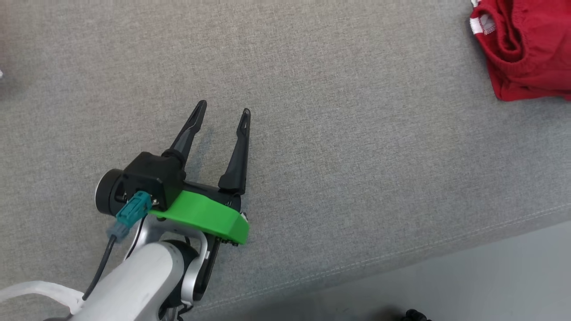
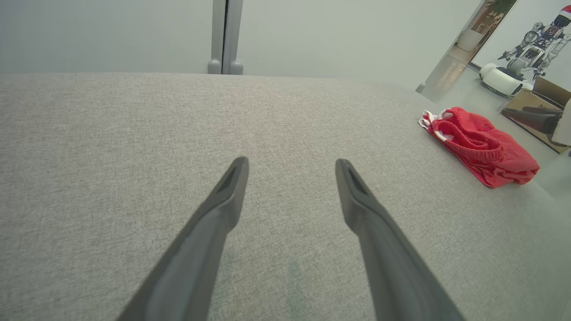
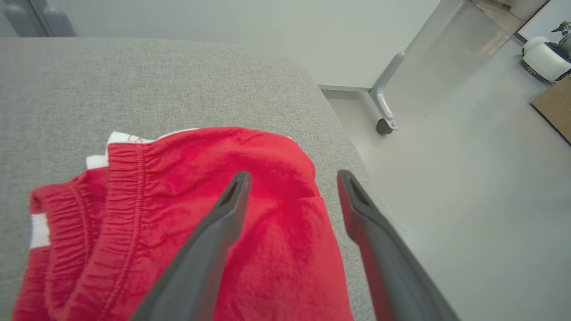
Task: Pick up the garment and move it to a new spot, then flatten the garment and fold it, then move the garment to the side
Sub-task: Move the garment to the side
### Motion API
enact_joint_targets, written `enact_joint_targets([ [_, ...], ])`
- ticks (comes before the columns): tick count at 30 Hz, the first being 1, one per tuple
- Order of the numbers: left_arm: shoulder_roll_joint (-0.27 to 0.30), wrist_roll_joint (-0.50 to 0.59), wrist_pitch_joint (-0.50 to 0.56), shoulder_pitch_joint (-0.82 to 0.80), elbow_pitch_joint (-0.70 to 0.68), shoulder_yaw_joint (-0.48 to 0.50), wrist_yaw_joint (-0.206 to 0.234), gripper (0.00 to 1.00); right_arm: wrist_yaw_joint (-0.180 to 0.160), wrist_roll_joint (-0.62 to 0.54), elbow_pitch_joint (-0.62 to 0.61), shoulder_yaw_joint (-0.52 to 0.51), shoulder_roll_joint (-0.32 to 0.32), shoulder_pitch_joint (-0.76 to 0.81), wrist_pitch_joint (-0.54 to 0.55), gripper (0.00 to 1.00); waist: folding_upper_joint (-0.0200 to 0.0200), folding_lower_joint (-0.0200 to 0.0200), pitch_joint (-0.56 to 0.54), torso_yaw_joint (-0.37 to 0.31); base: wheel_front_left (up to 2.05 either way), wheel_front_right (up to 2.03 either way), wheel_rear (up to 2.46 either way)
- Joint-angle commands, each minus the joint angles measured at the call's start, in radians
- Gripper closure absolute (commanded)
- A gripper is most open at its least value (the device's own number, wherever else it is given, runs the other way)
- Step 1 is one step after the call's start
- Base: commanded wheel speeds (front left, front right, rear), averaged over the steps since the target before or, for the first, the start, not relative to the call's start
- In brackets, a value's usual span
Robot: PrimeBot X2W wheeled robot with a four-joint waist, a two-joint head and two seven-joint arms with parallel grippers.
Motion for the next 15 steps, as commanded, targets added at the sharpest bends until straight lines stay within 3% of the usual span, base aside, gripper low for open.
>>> enact_joint_targets([
  [1, -0.005, -0.012, -0.013, 0.017, 0.013, 0.008, -0.007, 0.0, -0.001, 0.024, -0.015, 0.003, 0.009, 0.021, -0.012, 0.0, -0.0001, -0.0001, -0.036, -0.006, 0.0, 0.0, 0.0],
  [15, -0.016, -0.084, -0.144, 0.08, 0.193, 0.079, -0.054, 0.0, -0.001, 0.123, -0.247, 0.149, 0.001, 0.139, -0.033, 0.0, -0.0001, -0.0001, -0.297, 0.065, 0.0, 0.0, 0.0],
])
